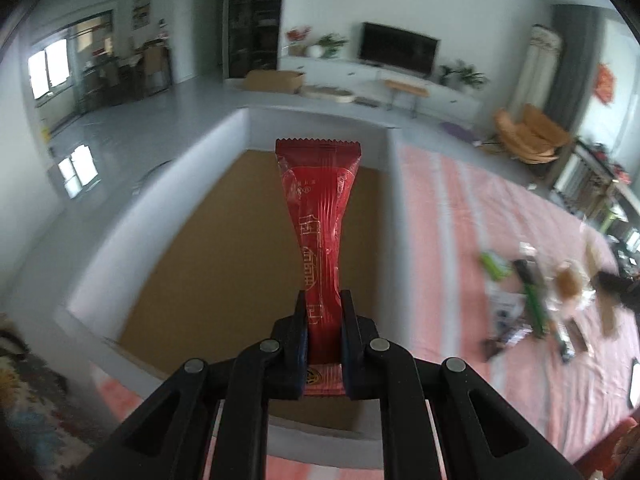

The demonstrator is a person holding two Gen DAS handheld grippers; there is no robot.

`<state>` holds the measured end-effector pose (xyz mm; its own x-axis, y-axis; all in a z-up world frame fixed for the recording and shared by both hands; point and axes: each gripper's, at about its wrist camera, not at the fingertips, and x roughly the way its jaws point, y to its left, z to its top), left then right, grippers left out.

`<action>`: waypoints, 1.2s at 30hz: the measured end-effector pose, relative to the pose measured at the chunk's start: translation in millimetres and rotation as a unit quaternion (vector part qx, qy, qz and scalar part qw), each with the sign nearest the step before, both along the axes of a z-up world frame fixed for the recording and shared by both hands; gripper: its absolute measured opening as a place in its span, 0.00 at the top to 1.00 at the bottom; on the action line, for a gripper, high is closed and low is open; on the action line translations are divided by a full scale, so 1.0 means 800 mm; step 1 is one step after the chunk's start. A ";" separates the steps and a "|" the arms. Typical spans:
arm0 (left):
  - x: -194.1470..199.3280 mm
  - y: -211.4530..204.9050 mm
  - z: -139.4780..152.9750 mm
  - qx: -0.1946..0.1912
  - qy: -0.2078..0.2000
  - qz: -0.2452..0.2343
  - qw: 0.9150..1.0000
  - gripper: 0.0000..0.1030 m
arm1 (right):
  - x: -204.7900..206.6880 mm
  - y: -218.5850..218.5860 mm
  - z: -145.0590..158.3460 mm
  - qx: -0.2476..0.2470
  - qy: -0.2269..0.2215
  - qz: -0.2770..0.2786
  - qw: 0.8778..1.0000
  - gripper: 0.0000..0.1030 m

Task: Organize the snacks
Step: 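Carry the red bag toward the white box with the left tool while the right tool grasps the cream bar, then open the left tool over the box while the right tool drops the cream bar in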

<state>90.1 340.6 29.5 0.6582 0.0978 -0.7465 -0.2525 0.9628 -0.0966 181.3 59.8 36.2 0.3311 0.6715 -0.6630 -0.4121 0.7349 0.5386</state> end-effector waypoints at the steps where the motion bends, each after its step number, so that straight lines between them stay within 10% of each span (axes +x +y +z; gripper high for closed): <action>1: 0.004 0.013 -0.002 0.006 0.007 0.014 1.000 0.88 | 0.003 0.027 0.009 0.003 -0.010 0.014 1.000 0.69; 5: 0.009 0.059 -0.032 0.033 0.062 0.059 0.996 0.85 | 0.025 0.129 0.012 -0.012 -0.037 0.044 0.998 0.64; 7: 0.014 0.070 -0.044 0.042 0.088 0.078 0.992 0.65 | 0.024 0.145 0.001 -0.034 -0.019 0.029 0.999 0.39; 9: 0.012 0.071 -0.049 0.064 0.094 0.106 0.988 0.14 | 0.019 0.122 -0.007 -0.019 -0.013 0.012 1.000 0.32; 10: 0.010 0.067 -0.047 0.073 0.083 0.112 0.988 0.10 | 0.012 0.105 -0.006 -0.018 -0.016 0.009 1.000 0.31; 16: 0.009 0.032 -0.023 0.064 -0.014 0.082 0.994 0.09 | -0.003 -0.029 -0.048 -0.114 -0.088 -0.056 0.988 0.30; 21: 0.045 -0.027 -0.022 0.079 -0.033 0.006 0.996 0.09 | -0.021 -0.175 -0.101 -0.235 -0.148 -0.147 0.949 0.30; 29: 0.089 -0.098 -0.061 0.110 0.039 -0.051 0.992 0.09 | -0.042 -0.398 -0.173 -0.344 -0.109 -0.284 0.888 0.27; 36: 0.079 -0.098 -0.076 0.151 0.086 -0.016 0.985 0.09 | -0.023 -0.454 -0.195 -0.316 -0.048 -0.340 0.884 0.27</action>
